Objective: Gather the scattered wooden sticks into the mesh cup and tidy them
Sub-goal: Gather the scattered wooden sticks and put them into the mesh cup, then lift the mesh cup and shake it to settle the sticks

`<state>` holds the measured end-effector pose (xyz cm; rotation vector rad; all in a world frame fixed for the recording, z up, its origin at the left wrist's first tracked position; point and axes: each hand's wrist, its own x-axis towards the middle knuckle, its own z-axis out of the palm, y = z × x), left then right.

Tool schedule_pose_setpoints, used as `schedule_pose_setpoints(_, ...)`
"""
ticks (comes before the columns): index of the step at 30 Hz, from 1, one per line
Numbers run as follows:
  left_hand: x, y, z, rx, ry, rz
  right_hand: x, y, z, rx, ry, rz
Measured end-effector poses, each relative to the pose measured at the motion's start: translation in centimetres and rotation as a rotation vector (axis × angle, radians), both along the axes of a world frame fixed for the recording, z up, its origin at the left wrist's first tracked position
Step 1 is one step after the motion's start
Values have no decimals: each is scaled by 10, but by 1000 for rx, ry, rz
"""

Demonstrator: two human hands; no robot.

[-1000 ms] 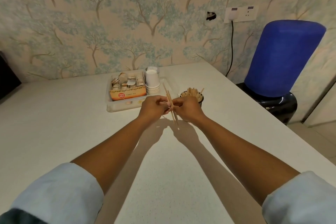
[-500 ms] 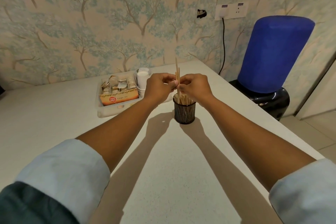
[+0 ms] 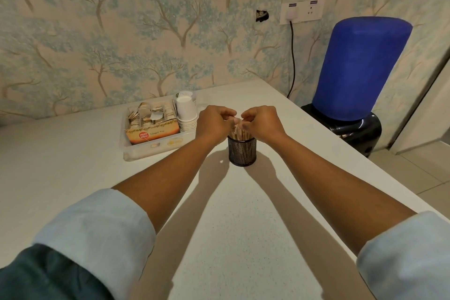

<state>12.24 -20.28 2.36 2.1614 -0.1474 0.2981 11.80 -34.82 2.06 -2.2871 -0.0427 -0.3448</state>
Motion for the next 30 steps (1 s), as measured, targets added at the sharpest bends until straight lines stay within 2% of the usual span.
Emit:
schedule_pose_setpoints(6,-1,2,-7,-3,-7,49,0,-2,-6,4,-57,-33)
schedule_pose_setpoints(11,-8,4,-23,-108,-1,183,-4,0,-25,21,-182,-226)
schedule_pose_setpoints(15,-12,4,-39,-162,130,216,-9,-1,-47,136,-49,-298)
schedule_pose_setpoints(19,-13,-1,-47,-172,283,163,-14,-5,-66,189,203,-154)
schedule_pose_setpoints(21,-16,-4,-52,-142,323,97,-15,-5,-75,209,270,-46)
schedule_pose_setpoints(26,-24,-7,-61,-213,331,-34,-15,-3,-88,312,222,78)
schedule_pose_setpoints(30,-25,1,-67,-247,351,-46,-14,4,-91,290,148,4)
